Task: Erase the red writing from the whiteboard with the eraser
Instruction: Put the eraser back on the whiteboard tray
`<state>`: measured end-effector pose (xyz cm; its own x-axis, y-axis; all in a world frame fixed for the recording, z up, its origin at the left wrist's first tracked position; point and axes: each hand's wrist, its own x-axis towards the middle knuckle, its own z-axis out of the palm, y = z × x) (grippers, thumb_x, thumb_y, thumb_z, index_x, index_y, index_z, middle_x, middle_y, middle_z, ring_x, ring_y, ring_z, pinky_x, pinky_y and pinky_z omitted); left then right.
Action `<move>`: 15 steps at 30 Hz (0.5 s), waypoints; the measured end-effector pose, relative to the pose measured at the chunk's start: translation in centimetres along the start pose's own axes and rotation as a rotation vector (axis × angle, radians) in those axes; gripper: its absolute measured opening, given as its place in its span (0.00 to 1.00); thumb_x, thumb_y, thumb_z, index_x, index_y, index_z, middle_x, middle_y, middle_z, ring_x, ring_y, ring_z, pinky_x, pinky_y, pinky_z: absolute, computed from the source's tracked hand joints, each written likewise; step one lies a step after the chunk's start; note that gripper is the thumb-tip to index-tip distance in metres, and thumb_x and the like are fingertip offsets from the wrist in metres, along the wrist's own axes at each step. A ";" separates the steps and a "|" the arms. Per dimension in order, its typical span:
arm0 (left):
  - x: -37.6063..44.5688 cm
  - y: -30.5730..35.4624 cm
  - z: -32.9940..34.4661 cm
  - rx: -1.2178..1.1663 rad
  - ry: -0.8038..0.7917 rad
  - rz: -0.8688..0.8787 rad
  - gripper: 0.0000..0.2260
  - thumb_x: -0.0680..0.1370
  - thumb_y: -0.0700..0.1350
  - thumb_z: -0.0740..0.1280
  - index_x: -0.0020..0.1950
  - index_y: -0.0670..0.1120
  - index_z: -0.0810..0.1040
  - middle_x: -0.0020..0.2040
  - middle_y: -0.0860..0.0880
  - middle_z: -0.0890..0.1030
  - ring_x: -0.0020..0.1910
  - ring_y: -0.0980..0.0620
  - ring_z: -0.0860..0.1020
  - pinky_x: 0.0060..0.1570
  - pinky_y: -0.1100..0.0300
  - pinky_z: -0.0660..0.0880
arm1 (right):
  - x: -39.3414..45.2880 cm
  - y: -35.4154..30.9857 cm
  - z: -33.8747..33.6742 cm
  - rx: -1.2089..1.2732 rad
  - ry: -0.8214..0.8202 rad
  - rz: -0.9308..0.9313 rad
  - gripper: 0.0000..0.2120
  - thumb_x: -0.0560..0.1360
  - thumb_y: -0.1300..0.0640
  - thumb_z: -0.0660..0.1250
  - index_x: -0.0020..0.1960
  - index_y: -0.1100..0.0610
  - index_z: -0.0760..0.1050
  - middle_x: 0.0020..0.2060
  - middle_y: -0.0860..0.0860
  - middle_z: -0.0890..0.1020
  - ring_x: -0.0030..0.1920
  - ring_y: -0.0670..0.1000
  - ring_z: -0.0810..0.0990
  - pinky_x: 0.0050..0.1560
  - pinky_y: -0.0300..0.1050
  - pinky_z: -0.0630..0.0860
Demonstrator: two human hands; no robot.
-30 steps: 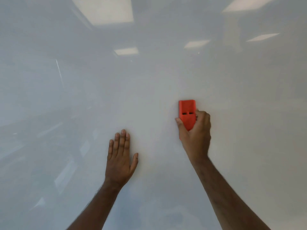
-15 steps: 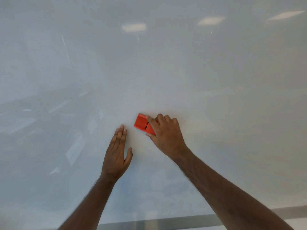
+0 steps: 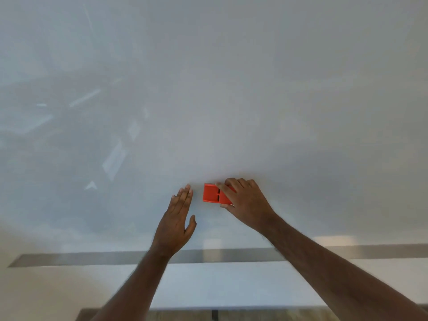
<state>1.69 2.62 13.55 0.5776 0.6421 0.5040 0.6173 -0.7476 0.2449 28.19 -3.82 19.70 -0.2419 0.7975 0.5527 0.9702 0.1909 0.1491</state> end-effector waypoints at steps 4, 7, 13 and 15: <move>-2.3 -0.4 2.7 -0.034 -0.079 -0.069 0.32 0.86 0.50 0.57 0.89 0.42 0.52 0.90 0.47 0.52 0.90 0.48 0.51 0.88 0.49 0.50 | -2.3 -0.7 3.1 0.070 -0.051 0.028 0.34 0.71 0.41 0.77 0.72 0.50 0.71 0.60 0.50 0.77 0.55 0.54 0.79 0.53 0.53 0.76; -3.6 -0.9 4.6 -0.043 -0.127 -0.113 0.32 0.88 0.52 0.54 0.89 0.43 0.49 0.91 0.50 0.48 0.90 0.51 0.46 0.88 0.51 0.47 | -4.0 -1.2 5.4 0.090 -0.124 0.044 0.35 0.71 0.42 0.78 0.73 0.50 0.71 0.61 0.50 0.78 0.56 0.55 0.79 0.55 0.52 0.77; -5.3 -1.5 7.7 -0.014 -0.222 -0.163 0.33 0.88 0.54 0.51 0.90 0.44 0.44 0.90 0.50 0.42 0.89 0.50 0.40 0.88 0.49 0.45 | -7.5 -2.1 9.2 0.130 -0.273 0.097 0.34 0.70 0.45 0.81 0.71 0.53 0.74 0.62 0.50 0.80 0.58 0.54 0.81 0.58 0.52 0.78; -6.0 -1.5 8.6 -0.001 -0.246 -0.163 0.33 0.88 0.55 0.51 0.90 0.44 0.43 0.90 0.50 0.42 0.89 0.50 0.40 0.88 0.51 0.43 | -8.5 -2.5 10.0 0.145 -0.308 0.117 0.33 0.68 0.47 0.82 0.69 0.55 0.77 0.61 0.51 0.81 0.58 0.55 0.82 0.59 0.52 0.79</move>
<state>1.89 1.40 3.02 0.5833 0.7754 0.2421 0.7121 -0.6315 0.3068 27.93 -5.36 6.37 -0.1354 0.9496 0.2829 0.9882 0.1500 -0.0305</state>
